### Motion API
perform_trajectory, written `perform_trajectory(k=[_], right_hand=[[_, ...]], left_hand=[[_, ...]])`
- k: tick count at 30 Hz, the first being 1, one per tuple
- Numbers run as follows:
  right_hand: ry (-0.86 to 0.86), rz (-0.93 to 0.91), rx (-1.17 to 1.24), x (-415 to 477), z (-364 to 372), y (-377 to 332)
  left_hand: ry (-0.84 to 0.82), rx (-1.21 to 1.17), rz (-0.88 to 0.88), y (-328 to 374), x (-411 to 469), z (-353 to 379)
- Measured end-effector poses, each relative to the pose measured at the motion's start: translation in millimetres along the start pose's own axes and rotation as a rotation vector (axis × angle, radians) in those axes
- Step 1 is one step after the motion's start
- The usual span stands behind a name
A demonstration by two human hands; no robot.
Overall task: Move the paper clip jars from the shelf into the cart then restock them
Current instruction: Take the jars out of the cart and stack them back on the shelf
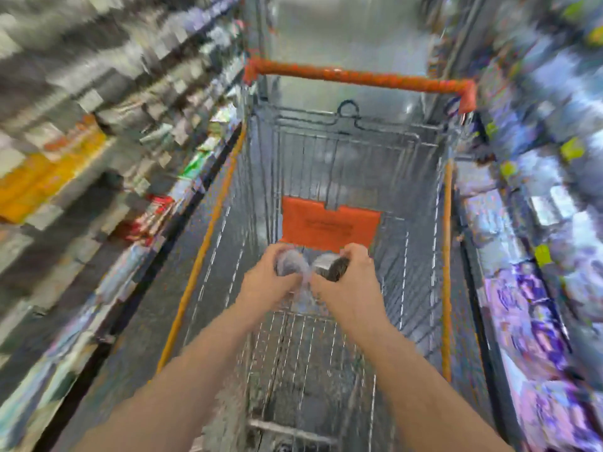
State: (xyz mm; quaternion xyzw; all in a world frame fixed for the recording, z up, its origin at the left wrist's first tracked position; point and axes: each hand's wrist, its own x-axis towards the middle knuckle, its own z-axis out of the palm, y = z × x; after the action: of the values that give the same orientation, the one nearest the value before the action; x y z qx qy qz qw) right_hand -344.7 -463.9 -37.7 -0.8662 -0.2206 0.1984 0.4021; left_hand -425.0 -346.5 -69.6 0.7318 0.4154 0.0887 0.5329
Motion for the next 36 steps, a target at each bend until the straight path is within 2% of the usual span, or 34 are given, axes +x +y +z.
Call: perform_trajectory(k=[3, 6, 10, 17, 25, 36], right_hand=[[-0.005, -0.146, -0.007, -31, -34, -35], [0.003, -0.279, -0.007, -67, -64, -68], [-0.03, -0.393, 0.044, -114, -92, -113], [-0.16, -0.602, 0.246, -196, -81, -209], [-0.422, -0.834, 0.349, -305, 3, -341], [-0.752, -1.042, 0.479, -444, 186, -516]], left_hand=[[0.075, -0.127, 0.08, 43, -49, -25], [0.082, -0.286, 0.129, 79, -104, -50], [0.13, -0.348, 0.256, 112, -180, -92], [0.351, -0.419, 0.294, 130, -287, -197], [0.618, -0.422, 0.333, 96, -400, -352], [0.94, -0.151, 0.267, 13, -540, -584]])
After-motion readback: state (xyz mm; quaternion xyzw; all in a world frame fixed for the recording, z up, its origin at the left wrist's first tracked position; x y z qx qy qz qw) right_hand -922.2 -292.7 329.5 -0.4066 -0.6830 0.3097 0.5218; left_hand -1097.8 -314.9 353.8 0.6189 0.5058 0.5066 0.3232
